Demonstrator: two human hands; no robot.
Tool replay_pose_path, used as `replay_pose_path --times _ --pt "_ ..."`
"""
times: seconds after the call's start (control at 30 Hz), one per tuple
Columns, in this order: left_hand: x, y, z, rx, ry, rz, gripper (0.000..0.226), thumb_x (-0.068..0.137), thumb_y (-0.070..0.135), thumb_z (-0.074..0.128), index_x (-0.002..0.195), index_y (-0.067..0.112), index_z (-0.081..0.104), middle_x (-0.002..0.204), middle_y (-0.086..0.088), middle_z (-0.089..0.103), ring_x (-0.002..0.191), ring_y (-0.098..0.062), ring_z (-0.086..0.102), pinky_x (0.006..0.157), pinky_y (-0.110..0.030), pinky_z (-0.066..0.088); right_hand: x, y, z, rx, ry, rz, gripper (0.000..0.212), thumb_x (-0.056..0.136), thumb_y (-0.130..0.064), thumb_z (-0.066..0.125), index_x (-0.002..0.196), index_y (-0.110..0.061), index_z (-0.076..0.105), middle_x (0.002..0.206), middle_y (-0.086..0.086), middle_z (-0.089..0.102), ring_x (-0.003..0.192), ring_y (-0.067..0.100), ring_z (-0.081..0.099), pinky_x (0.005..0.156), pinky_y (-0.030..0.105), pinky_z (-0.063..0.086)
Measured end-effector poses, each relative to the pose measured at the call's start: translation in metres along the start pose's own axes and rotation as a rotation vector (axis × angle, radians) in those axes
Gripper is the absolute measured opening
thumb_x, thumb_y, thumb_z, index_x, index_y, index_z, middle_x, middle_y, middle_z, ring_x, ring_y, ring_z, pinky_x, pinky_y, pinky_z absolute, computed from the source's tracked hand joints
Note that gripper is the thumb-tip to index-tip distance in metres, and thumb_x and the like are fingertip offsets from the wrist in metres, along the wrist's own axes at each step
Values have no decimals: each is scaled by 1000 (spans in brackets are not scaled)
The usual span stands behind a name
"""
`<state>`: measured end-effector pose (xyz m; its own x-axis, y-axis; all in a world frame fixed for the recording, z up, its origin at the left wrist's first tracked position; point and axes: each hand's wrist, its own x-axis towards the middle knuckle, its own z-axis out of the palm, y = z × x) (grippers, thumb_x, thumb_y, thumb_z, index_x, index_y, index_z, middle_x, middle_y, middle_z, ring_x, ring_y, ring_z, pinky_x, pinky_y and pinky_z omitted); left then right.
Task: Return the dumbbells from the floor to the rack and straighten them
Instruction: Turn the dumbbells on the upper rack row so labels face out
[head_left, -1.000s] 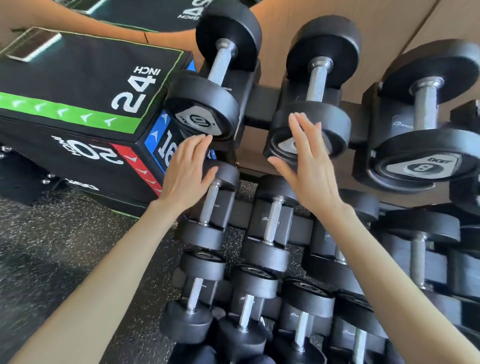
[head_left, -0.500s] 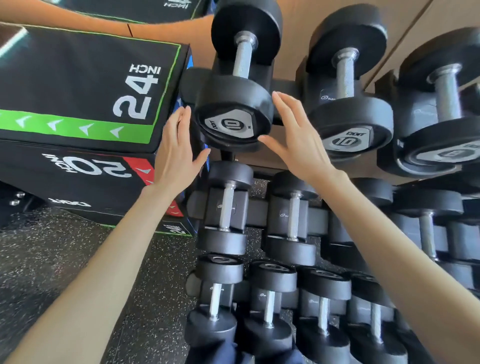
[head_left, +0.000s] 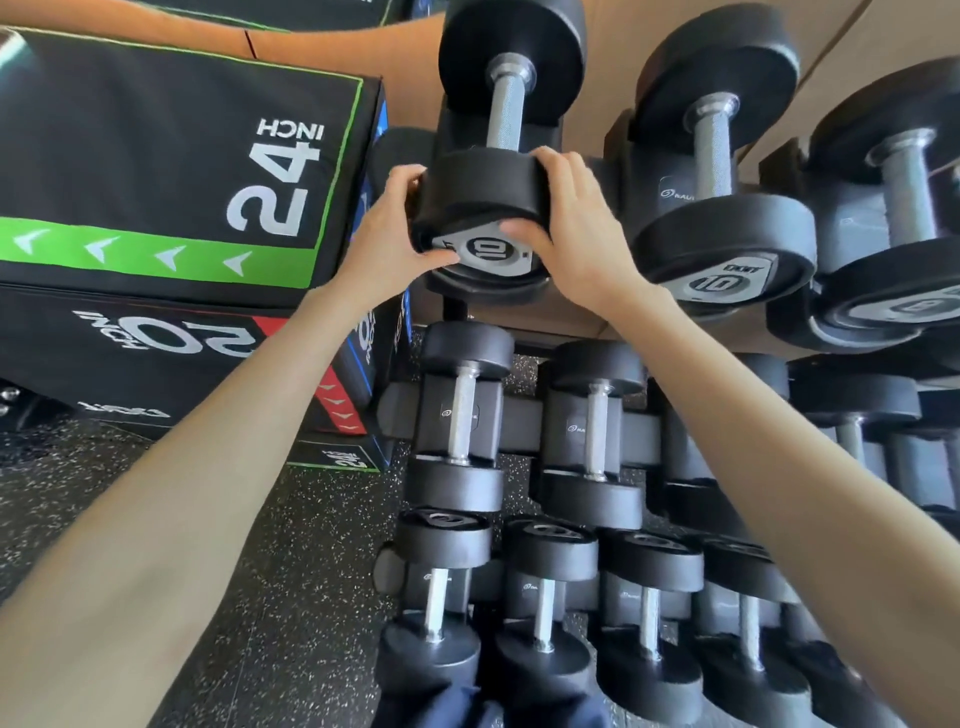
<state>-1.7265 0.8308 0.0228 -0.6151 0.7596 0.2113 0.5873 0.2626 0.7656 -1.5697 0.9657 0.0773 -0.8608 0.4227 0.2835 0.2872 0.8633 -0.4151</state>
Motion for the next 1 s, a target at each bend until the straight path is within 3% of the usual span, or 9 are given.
replay_pose_path --times 0.07,0.2,0.43,0.53,0.7,0.8,0.9,1.0 --pt "6 2 -2 22 -40 12 75 65 20 84 124 13 40 118 0 55 101 -10 48 77 -14 34 -2 1 5 11 26 2 62 90 -38 53 137 -6 29 130 11 40 118 25 36 79 41 43" --pt "14 5 -5 137 -103 51 73 62 22 86 119 17 40 120 -4 57 100 -16 50 76 -30 36 -5 0 12 127 68 48 57 91 -33 54 136 -6 31 128 10 40 118 24 35 77 38 39" --pt "21 25 -21 341 -175 128 69 62 26 87 113 15 42 105 -8 59 83 -23 49 69 -35 38 -14 7 15 355 159 84 53 88 -25 52 130 3 34 122 18 40 116 29 39 99 41 36" --pt "22 41 -28 465 -199 184 70 61 26 87 112 9 42 97 -12 57 84 -34 54 65 -37 38 -16 14 24 425 185 104 50 88 -17 51 128 6 32 123 19 39 117 32 40 104 44 33" --pt "27 66 -26 660 -170 270 71 54 22 90 106 4 45 82 -11 50 81 -38 55 61 -41 39 -21 29 31 567 165 172 49 90 -12 47 130 6 24 124 8 34 114 7 38 101 15 30" --pt "22 52 -24 496 -115 227 73 56 19 89 117 10 49 102 -13 61 96 -36 57 77 -42 43 -17 30 28 537 72 147 54 89 -20 49 131 3 24 125 9 35 114 11 40 101 22 33" --pt "8 23 -21 174 -24 144 74 61 20 86 127 18 50 119 -1 60 107 -19 55 89 -27 39 -13 26 21 457 -11 122 56 89 -27 52 131 0 26 127 16 38 118 24 41 103 40 36" --pt "1 0 -5 -170 -10 -50 73 60 20 86 123 26 50 111 12 60 104 -8 56 93 -27 46 -10 23 9 336 -36 62 65 87 -29 61 134 0 28 129 15 39 121 22 40 102 39 36"
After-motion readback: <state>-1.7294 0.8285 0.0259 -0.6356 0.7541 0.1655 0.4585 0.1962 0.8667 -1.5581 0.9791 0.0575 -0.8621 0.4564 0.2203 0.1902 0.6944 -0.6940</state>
